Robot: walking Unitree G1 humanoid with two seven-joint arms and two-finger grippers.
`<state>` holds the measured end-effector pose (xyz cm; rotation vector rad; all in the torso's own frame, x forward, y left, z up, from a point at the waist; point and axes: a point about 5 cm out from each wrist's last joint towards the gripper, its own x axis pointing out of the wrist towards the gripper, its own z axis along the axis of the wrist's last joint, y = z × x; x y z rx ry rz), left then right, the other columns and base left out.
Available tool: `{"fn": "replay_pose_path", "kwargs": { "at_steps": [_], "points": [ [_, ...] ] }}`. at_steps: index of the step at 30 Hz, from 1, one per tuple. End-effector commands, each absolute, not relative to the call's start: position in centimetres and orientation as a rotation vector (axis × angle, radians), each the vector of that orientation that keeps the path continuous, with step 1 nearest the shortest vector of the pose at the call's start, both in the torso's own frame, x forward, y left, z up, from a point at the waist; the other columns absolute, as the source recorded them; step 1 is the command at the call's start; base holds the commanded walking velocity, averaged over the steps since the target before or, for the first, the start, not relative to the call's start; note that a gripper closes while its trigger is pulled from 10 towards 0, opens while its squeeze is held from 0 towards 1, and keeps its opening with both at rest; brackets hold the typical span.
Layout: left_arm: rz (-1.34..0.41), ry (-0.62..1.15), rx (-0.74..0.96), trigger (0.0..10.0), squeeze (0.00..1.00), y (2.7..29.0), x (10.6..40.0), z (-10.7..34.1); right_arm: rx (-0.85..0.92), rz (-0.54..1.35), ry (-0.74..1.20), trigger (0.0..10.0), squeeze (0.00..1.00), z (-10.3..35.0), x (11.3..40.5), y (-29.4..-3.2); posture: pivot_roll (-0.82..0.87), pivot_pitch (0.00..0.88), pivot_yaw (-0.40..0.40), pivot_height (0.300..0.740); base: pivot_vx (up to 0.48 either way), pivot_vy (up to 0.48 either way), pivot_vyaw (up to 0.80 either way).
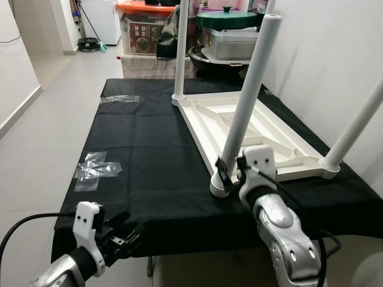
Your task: Building children table
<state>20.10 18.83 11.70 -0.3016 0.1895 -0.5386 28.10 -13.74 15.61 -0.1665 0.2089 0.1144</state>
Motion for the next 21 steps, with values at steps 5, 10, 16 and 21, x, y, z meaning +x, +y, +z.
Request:
{"fn": "replay_pose_path", "kwargs": {
  "at_steps": [5, 10, 16, 21],
  "points": [
    [-0.435, 0.178, -0.282, 10.0, 0.00, 19.2, 20.5, 11.3, -0.290, 0.030, 0.315, 10.0, 0.00, 13.7, 27.7, -16.4, -0.08, 0.000, -0.082, 0.740, 0.000, 0.000, 0.00],
    [-0.331, 0.168, -0.265, 10.0, 0.00, 19.2, 20.8, 10.9, -0.427, 0.154, 0.275, 10.0, 0.00, 12.9, 26.2, -16.5, -0.07, 0.000, -0.087, 0.740, 0.000, 0.000, 0.00],
    [-0.265, 0.153, -0.254, 10.0, 0.00, 19.7, 20.7, 10.9, -0.398, 0.304, 0.337, 10.0, 0.00, 11.7, 24.7, -15.0, -0.07, 0.000, -0.089, 0.740, 0.000, 0.000, 0.00],
    [-0.204, 0.138, -0.230, 10.0, 0.00, 20.3, 21.0, 11.1, -0.475, 0.194, 0.400, 10.0, 0.00, 11.2, 26.3, -15.9, -0.06, 0.000, -0.089, 0.740, 0.000, 0.000, 0.00]
  ]
}}
